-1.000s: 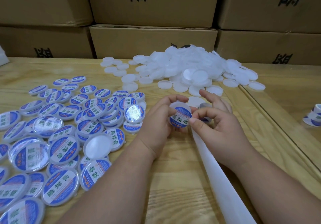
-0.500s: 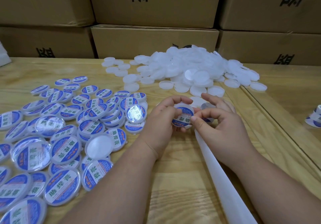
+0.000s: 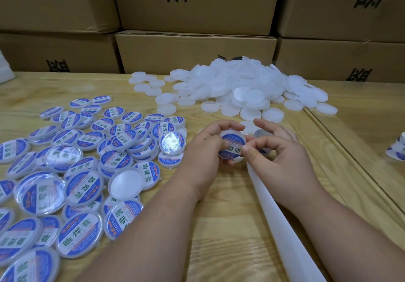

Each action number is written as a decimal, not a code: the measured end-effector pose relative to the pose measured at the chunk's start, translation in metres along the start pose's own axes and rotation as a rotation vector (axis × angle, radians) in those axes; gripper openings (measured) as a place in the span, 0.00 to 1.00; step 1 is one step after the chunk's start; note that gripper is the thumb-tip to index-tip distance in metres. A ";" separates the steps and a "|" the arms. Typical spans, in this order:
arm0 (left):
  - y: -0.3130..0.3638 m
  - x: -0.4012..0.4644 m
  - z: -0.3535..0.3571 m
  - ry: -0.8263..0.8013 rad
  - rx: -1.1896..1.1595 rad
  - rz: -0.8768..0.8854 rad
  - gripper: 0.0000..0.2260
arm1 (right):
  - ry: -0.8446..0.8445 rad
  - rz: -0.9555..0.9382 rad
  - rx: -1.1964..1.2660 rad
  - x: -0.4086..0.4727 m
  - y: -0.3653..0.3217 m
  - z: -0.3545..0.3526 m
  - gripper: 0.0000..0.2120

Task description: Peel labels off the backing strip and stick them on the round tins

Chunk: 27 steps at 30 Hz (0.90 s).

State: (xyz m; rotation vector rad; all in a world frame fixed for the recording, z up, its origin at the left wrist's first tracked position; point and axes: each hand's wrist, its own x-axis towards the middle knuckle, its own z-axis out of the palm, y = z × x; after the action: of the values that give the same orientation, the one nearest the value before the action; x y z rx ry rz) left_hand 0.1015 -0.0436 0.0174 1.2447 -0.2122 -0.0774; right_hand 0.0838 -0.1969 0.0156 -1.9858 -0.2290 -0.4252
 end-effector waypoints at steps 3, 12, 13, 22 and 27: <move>0.000 -0.001 0.000 0.007 0.008 -0.005 0.21 | 0.012 0.001 -0.029 0.000 -0.001 0.000 0.10; -0.010 0.003 -0.002 0.070 0.120 0.011 0.22 | -0.022 -0.010 -0.013 0.000 0.000 -0.001 0.10; -0.010 0.003 -0.002 0.074 0.123 0.030 0.22 | -0.031 -0.018 -0.006 0.000 0.000 0.000 0.11; -0.012 0.007 -0.006 0.129 0.063 0.066 0.18 | 0.026 -0.041 0.124 -0.001 0.004 0.000 0.27; -0.012 0.008 -0.006 0.178 0.037 0.069 0.15 | 0.101 -0.023 0.137 0.000 0.007 -0.001 0.30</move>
State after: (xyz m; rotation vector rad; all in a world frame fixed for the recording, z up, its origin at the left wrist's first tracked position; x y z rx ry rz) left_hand 0.1113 -0.0432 0.0052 1.2728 -0.1024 0.0965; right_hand 0.0862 -0.2009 0.0101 -1.8242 -0.2117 -0.5099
